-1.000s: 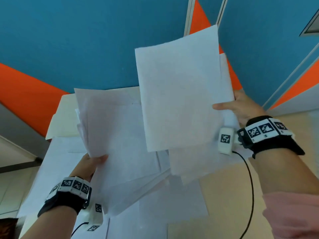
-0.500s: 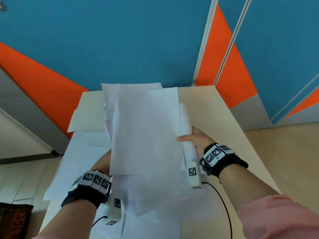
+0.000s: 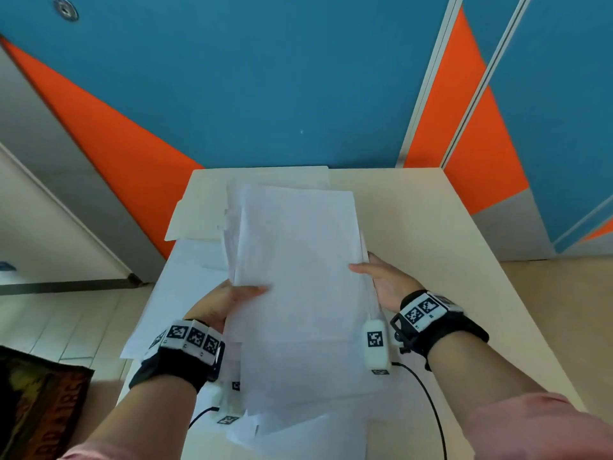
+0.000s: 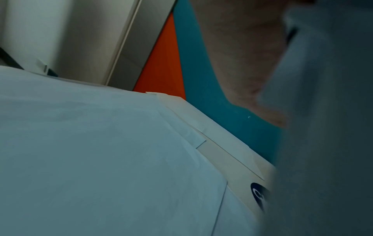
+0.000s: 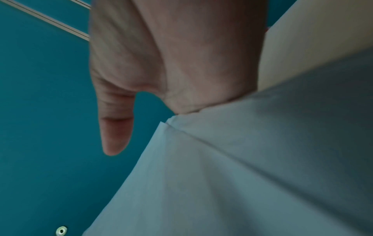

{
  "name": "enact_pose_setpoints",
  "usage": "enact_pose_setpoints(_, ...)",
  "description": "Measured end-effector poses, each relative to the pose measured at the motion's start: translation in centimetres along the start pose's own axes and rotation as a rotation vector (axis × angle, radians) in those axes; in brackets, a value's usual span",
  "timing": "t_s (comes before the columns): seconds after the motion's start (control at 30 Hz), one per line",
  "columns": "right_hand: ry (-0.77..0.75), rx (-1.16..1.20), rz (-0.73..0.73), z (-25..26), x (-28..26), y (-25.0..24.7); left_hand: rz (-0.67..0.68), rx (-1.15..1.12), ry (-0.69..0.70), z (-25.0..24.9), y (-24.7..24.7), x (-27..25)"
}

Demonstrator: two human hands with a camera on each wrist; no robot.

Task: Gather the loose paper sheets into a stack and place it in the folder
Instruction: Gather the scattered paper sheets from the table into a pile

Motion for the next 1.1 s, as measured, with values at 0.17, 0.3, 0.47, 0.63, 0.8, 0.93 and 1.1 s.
enact_pose_setpoints(0.17,-0.054,-0.177,-0.005,2.0,0.3,2.5,-0.11,0.026,0.002,0.6,-0.9,-0.2)
enact_pose_setpoints(0.3,-0.113,-0.197,-0.078,2.9,0.2,2.9,-0.207,0.023,0.065,0.5,-1.6,-0.5)
enact_pose_setpoints(0.47,0.144,-0.632,-0.444,0.7,-2.0,-3.6,-0.309,0.018,0.08,0.7,-5.6,-1.4)
enact_pose_setpoints(0.63,0.706,-0.826,-0.764,-6.7,-5.7,-7.8,-0.377,-0.048,0.067,1.7,-9.0,-2.5)
enact_pose_setpoints(0.8,0.699,-0.795,-0.781,-9.0,-4.0,-5.2,-0.402,-0.07,0.081,2.3,-10.2,-3.0)
enact_pose_setpoints(0.93,0.645,-0.714,-0.724,-9.6,-3.4,-4.6,-0.406,-0.077,0.082,2.4,-11.1,-3.4)
enact_pose_setpoints(1.1,0.567,-0.505,-0.726,-9.0,-4.0,-4.1,-0.414,-0.105,0.105,2.5,-13.0,-4.1)
Point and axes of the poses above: each hand's wrist, its own x-axis towards the middle knuckle, its own y-axis out of the palm, z = x × y, the point moved 4 cm from there along x, towards the middle knuckle, and after that the axes turned 7 degrees about z, right-handed, at the moved point
